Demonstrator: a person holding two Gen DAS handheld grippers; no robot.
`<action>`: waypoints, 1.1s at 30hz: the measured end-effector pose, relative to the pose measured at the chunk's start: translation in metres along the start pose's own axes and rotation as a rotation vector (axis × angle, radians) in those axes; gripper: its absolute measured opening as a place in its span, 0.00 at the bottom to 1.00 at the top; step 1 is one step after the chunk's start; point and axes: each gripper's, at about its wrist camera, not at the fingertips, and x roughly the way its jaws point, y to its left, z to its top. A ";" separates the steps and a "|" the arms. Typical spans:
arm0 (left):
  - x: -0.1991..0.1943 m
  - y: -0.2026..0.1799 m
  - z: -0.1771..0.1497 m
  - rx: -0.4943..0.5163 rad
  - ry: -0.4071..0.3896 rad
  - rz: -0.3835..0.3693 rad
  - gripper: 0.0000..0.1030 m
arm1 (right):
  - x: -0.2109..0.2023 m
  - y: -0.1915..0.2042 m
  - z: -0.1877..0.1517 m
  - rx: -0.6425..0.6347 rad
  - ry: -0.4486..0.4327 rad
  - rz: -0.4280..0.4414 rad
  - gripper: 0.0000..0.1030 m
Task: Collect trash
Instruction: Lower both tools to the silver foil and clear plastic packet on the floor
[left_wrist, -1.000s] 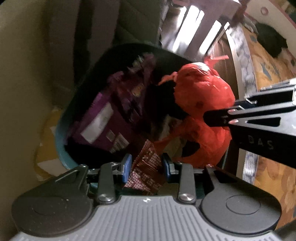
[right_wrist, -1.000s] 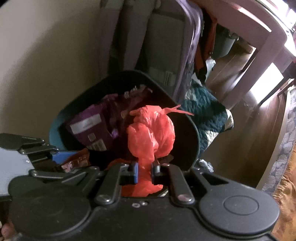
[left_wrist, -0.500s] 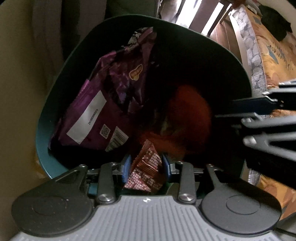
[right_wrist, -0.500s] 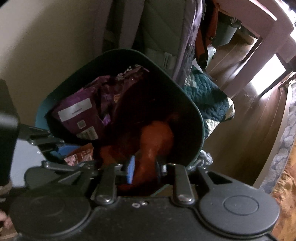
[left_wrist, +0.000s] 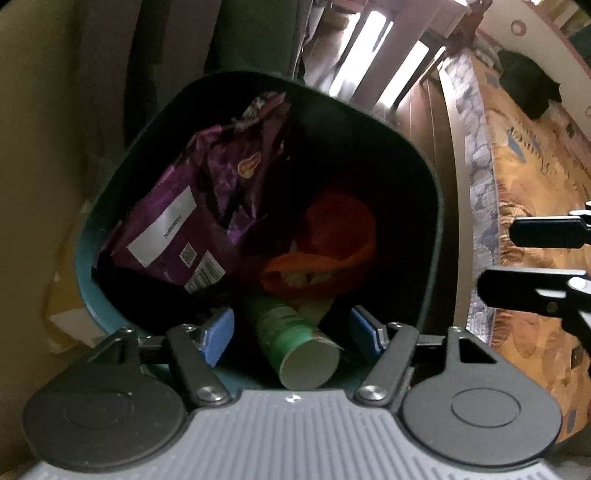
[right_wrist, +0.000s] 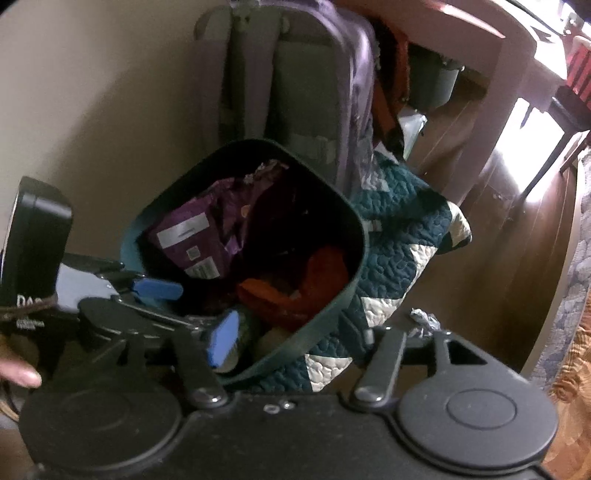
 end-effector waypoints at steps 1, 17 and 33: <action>-0.007 -0.002 -0.002 0.000 -0.020 0.008 0.67 | -0.007 -0.004 -0.004 -0.001 -0.013 0.008 0.62; -0.053 -0.141 0.009 -0.036 -0.211 0.087 0.72 | -0.085 -0.126 -0.053 -0.112 -0.128 0.050 0.80; 0.135 -0.266 0.032 -0.030 -0.120 0.063 0.79 | 0.013 -0.321 -0.073 -0.095 -0.059 0.048 1.00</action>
